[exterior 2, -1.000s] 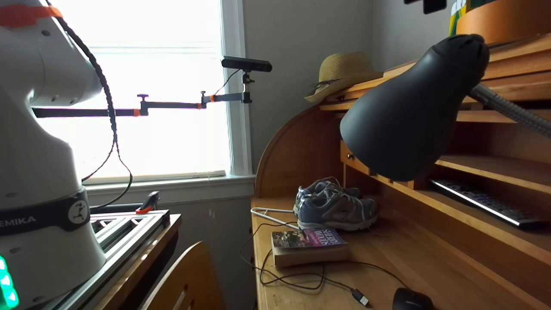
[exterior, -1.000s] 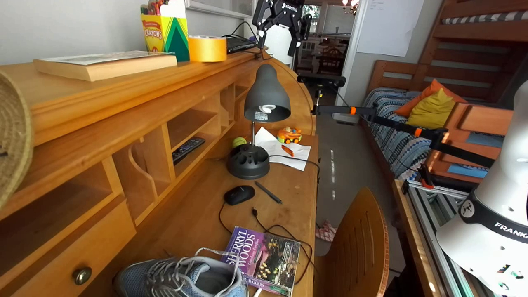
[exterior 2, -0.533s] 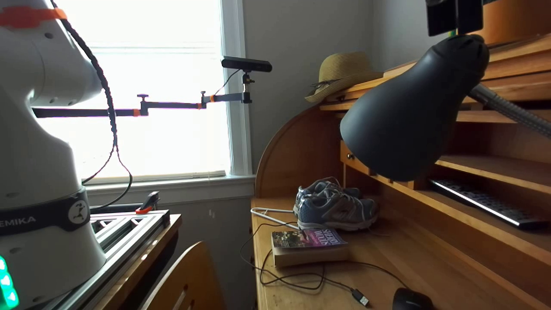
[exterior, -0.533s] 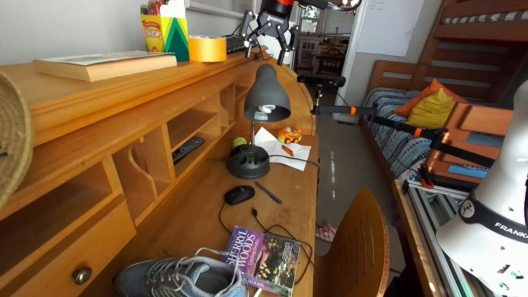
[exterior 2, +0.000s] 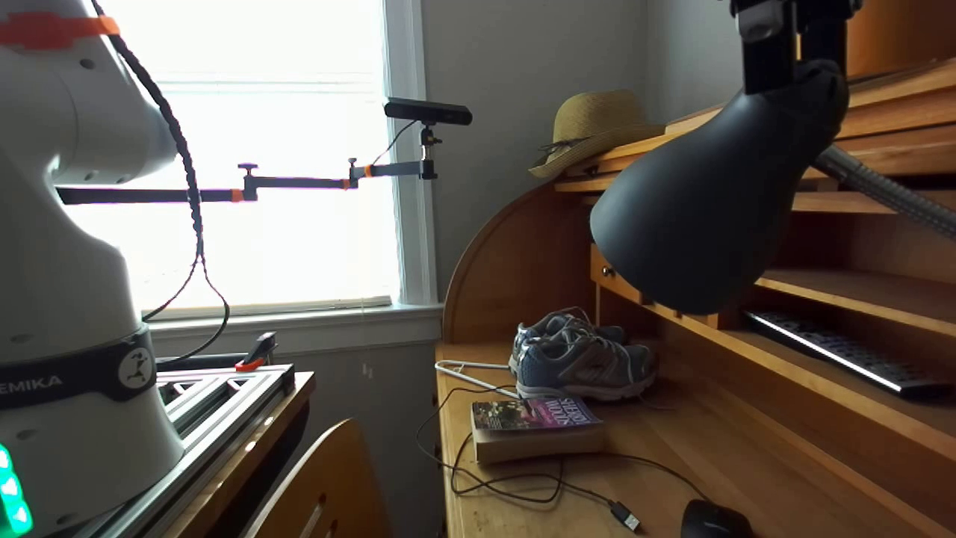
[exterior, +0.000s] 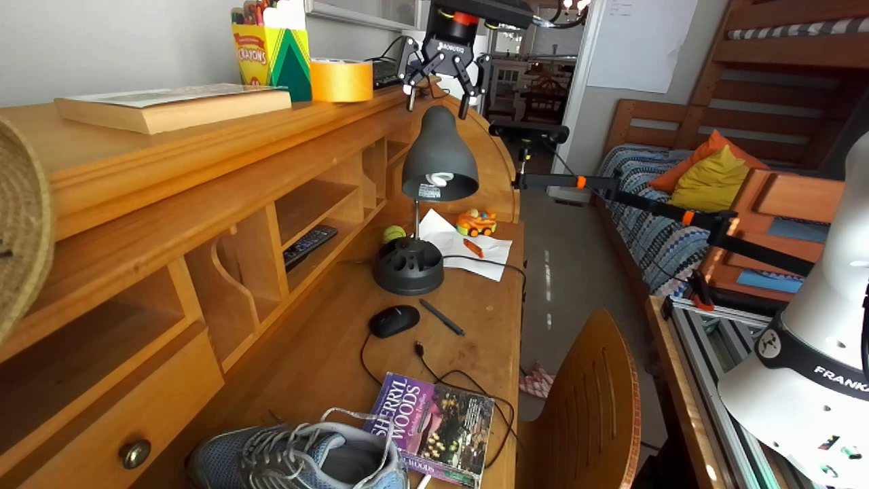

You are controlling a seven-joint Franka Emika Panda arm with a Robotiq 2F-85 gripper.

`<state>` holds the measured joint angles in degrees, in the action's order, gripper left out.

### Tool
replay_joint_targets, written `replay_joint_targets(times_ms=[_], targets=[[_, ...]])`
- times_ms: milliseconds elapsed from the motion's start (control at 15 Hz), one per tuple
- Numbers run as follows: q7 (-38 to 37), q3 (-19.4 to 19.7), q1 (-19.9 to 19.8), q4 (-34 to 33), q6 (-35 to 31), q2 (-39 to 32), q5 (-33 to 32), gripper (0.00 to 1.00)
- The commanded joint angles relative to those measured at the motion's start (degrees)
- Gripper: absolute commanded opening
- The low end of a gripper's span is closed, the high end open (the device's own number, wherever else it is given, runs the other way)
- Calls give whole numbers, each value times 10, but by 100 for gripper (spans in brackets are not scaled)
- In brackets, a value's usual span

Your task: Twist the lamp

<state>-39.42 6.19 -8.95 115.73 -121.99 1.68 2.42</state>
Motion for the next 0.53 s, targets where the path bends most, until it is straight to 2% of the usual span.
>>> replay_joint_targets(times_ms=[0, 133, 267, 467], targets=[[-3, 5, 3, -13, 29, -17, -4, 100], [3, 6, 4, -15, 36, -21, 2, 98], [3, 7, 4, -15, 38, -23, 4, 73], [6, 7, 4, -14, 42, -21, 7, 50]])
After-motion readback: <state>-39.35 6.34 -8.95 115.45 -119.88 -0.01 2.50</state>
